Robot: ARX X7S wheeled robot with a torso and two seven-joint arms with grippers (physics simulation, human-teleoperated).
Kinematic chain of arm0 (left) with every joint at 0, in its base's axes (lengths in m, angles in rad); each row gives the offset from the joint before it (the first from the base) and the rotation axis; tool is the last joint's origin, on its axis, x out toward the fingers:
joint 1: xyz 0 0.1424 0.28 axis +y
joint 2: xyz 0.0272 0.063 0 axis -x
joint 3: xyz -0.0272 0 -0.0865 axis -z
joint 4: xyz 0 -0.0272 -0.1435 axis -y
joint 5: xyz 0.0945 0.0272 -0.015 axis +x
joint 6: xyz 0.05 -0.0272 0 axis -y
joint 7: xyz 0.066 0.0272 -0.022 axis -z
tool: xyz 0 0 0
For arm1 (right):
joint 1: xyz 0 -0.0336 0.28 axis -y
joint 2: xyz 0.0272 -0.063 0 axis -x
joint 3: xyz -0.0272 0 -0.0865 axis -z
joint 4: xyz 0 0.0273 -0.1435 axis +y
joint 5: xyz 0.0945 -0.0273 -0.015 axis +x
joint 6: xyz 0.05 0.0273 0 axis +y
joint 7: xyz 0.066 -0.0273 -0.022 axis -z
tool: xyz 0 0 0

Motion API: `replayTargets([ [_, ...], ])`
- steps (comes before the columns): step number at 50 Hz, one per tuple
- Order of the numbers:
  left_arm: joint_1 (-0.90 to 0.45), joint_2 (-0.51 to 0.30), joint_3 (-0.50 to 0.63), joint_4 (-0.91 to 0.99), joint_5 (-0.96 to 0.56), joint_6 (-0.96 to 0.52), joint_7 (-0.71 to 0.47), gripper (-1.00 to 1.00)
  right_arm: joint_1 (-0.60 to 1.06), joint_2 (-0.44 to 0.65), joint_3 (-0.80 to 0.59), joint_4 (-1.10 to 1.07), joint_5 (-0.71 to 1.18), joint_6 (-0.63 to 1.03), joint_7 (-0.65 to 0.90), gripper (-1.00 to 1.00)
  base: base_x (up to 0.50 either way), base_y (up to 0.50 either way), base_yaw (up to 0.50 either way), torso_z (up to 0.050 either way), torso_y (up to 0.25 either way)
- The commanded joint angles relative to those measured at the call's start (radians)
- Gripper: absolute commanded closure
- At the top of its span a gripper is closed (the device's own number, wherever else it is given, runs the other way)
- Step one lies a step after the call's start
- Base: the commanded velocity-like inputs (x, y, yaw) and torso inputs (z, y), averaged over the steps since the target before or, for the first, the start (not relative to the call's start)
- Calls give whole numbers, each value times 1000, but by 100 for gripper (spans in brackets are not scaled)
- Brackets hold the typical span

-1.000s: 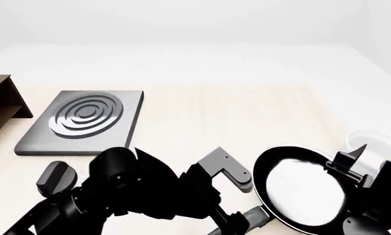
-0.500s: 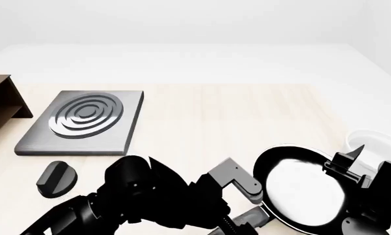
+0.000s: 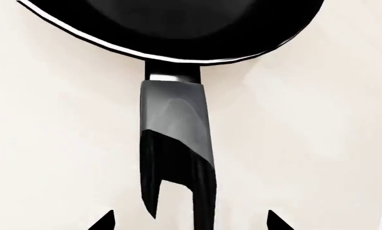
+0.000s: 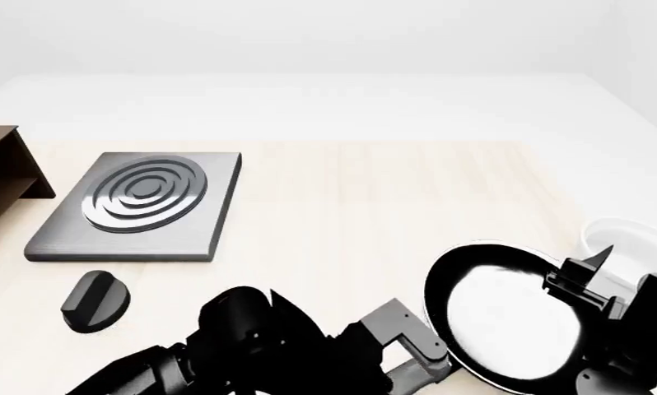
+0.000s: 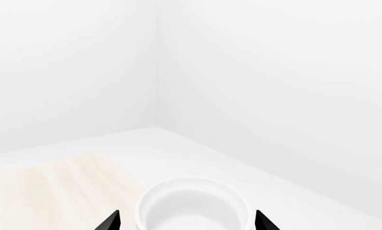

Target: Put the frying pan on top of the cabinet.

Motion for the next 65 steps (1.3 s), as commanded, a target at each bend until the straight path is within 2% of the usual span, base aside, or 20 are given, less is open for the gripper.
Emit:
replayTargets([
  [1, 25, 21, 34, -87, 24, 26, 28, -100, -7, 2, 2, -6, 6, -3, 3, -100, 0, 0, 0, 0, 0],
  [3, 25, 23, 35, -106, 30, 33, 30, -100, -8, 2, 1, -5, 6, -5, 4, -100, 0, 0, 0, 0, 0],
  [4, 31, 27, 25, -126, 28, 32, 1, 100, -7, 2, 1, -2, 6, -6, 4, -100, 0, 0, 0, 0, 0],
  [14, 16, 23, 24, -115, 23, 35, -6, 100, 0, 3, -7, 7, 6, -9, 7, -100, 0, 0, -1, 0, 0],
  [21, -9, -7, -21, -45, 11, 14, -132, 100, 0, 6, -8, 2, 10, -6, 8, -100, 0, 0, 0, 0, 0],
  [26, -65, -63, -120, 30, -71, -52, -263, 100, -2, 9, -7, -6, 12, -2, 10, -100, 0, 0, 0, 0, 0],
  [29, -98, -99, -177, 54, -119, -71, -294, 100, -2, 11, -6, -13, 12, 2, 12, -100, 0, 0, 0, 0, 0],
  [36, -169, -259, -361, 188, -286, -94, -382, 100, 2, 15, -6, -13, 11, 6, 17, -100, 0, 0, 0, 0, 0],
  [40, -237, -292, -450, 164, -347, -73, -450, 100, 14, 14, -15, -13, 10, 12, 20, -100, 0, 0, 0, 0, 0],
  [43, -344, -314, -505, 54, -335, -44, -440, 100, 13, 14, -21, -14, 9, 11, 19, -100, 0, 0, 0, 0, 3],
  [47, -457, -323, -500, -114, -253, -14, -392, 100, 12, 19, -16, -18, 13, 18, 20, -100, 0, 0, 0, 0, 3],
  [52, -679, -288, -392, -528, -26, 77, -237, 100, 19, 21, -23, -18, 13, 22, 19, -100, 0, 0, 0, 0, 0],
  [54, -754, -258, -345, -704, 51, 125, -160, 100, 19, 21, -23, -14, 14, 18, 19, -100, 0, 0, 1, 0, 5],
  [55, -815, -223, -302, -854, 119, 180, -98, 100, 20, 21, -23, -10, 15, 15, 18, -100, 0, 0, 0, 0, 0],
  [56, -828, -211, -290, -899, 134, 193, -73, 100, 20, 21, -23, -10, 15, 15, 18, -100, 0, 0, 0, 0, 0],
  [57, -912, -149, -235, -1049, 218, 279, 13, 100, 20, 21, -23, -6, 16, 13, 18, -100, 0, 0, 0, 0, 0],
  [58, -914, -153, -260, -1175, 249, 276, 1, 100, 21, 22, -23, -5, 17, 14, 18, -100, 0, 0, 0, 0, 0],
  [59, -909, -162, -306, -1176, 286, 272, -28, 100, 22, 22, -23, -5, 18, 15, 17, -100, 0, 0, 0, 0, 0],
  [62, -891, -198, -554, -1176, 490, 258, -140, 100, 24, 25, -22, -13, 21, 23, 18, -100, 0, 0, 2, 0, 3],
  [65, -880, -202, -806, -1176, 745, 238, -175, 100, 25, 27, -22, -18, 22, 28, 18, -100, 0, 0, 1, 0, 0],
])
